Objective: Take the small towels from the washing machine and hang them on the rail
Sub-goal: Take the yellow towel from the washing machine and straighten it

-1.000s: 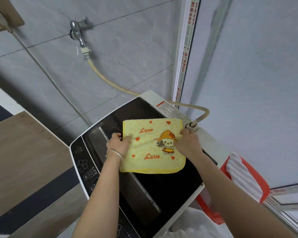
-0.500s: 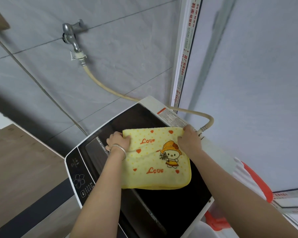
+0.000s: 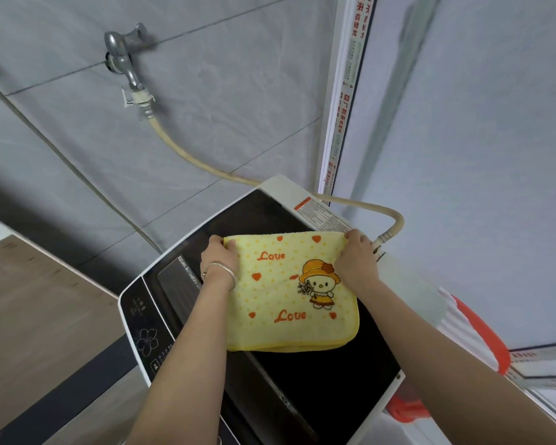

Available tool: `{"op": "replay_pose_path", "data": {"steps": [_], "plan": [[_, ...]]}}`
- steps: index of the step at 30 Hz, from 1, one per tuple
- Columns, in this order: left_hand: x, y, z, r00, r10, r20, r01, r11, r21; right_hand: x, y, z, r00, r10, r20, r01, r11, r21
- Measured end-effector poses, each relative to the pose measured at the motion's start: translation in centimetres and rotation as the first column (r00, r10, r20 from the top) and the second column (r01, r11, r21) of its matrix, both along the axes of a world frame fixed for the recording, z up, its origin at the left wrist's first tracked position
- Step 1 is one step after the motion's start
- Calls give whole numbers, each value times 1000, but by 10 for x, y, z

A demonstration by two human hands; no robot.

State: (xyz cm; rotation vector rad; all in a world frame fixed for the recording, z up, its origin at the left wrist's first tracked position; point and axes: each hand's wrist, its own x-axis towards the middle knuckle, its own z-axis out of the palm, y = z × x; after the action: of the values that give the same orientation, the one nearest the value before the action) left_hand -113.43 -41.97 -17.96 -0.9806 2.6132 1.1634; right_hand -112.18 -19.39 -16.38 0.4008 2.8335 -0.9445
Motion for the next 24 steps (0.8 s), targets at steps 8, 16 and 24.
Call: {"op": "replay_pose_path", "data": {"steps": [8, 16, 24], "plan": [[11, 2, 6, 998, -9, 62, 1, 992, 127, 1, -6, -2, 996, 46, 74, -52, 996, 75], [28, 7, 4, 994, 63, -91, -39, 968, 247, 2, -11, 1, 986, -8, 167, -9, 995, 98], [39, 8, 10, 990, 16, -139, 10, 984, 178, 7, -24, 3, 974, -65, 218, 24, 982, 187]]}}
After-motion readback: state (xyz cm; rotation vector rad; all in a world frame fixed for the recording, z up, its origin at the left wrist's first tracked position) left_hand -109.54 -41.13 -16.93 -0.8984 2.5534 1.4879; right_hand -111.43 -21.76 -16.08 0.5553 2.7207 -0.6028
